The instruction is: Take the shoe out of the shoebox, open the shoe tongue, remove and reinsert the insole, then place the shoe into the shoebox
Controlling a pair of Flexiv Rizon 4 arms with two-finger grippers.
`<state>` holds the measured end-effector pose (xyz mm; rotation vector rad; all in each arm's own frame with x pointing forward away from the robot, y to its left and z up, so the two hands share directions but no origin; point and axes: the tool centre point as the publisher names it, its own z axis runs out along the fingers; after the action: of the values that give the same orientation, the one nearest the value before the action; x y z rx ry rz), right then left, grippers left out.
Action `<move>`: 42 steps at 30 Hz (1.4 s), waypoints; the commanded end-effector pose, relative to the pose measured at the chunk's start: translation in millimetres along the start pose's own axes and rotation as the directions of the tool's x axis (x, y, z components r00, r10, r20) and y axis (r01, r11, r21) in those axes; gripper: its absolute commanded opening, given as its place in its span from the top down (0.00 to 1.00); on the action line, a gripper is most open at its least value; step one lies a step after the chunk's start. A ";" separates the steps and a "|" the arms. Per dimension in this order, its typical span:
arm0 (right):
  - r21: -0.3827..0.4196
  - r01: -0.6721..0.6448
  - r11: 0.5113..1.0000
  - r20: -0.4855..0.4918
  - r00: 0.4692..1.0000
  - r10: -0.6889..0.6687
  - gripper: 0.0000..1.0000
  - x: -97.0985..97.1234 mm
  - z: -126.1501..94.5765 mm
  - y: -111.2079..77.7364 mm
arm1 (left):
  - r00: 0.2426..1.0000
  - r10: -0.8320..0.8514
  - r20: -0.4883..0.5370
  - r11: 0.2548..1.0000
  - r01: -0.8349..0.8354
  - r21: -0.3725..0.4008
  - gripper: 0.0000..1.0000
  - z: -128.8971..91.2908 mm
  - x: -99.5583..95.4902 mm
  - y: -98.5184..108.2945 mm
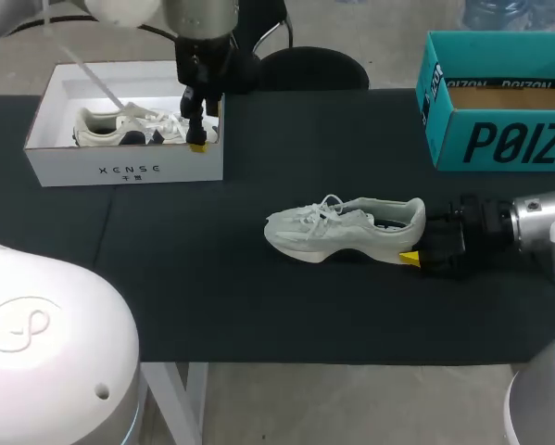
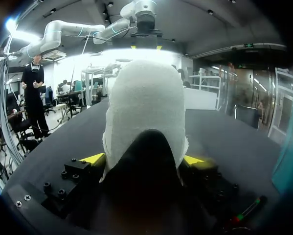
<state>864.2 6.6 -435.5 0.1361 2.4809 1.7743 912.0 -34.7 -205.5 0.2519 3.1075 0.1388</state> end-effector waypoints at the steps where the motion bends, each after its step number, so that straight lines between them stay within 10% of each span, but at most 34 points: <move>1: 0.004 0.000 1.000 0.001 1.000 0.000 1.00 1.0 3.9 -2.9 | 1.000 0.002 0.000 1.000 -0.002 0.002 0.00 -0.7 0.2 2.0; 7: 0.004 0.000 1.000 0.001 1.000 0.000 1.00 1.0 3.9 -2.9 | 1.000 0.002 0.000 1.000 -0.002 0.002 0.00 -0.7 0.2 2.0; 9: 0.004 0.000 1.000 0.001 1.000 0.000 1.00 1.0 3.9 -2.9 | 0.948 -0.255 -0.191 0.963 0.267 0.043 0.00 -0.8 -10.7 7.4; 11: 0.004 0.000 1.000 0.001 1.000 0.000 1.00 1.0 3.9 -2.9 | 0.888 -0.433 -0.155 0.900 0.435 -0.021 0.00 1.2 -7.0 4.6; 19: 0.004 0.000 1.000 0.001 1.000 0.000 1.00 1.0 3.9 -2.9 | 0.657 -0.617 -0.434 0.729 0.684 -0.002 0.00 -2.0 12.6 -30.9; 36: 0.004 0.000 1.000 0.001 1.000 0.000 1.00 1.0 3.9 -2.9 | 0.657 -0.617 -0.434 0.729 0.684 -0.002 0.00 -2.0 12.6 -30.9; 42: 0.004 0.000 1.000 0.001 1.000 0.000 1.00 1.0 3.9 -2.9 | 0.546 -0.822 -0.160 0.565 0.818 -0.107 0.00 3.5 25.5 -63.3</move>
<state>864.1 6.3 -435.5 0.1364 2.4807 1.7741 889.9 -73.6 -212.1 -1.2416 3.2623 -0.0445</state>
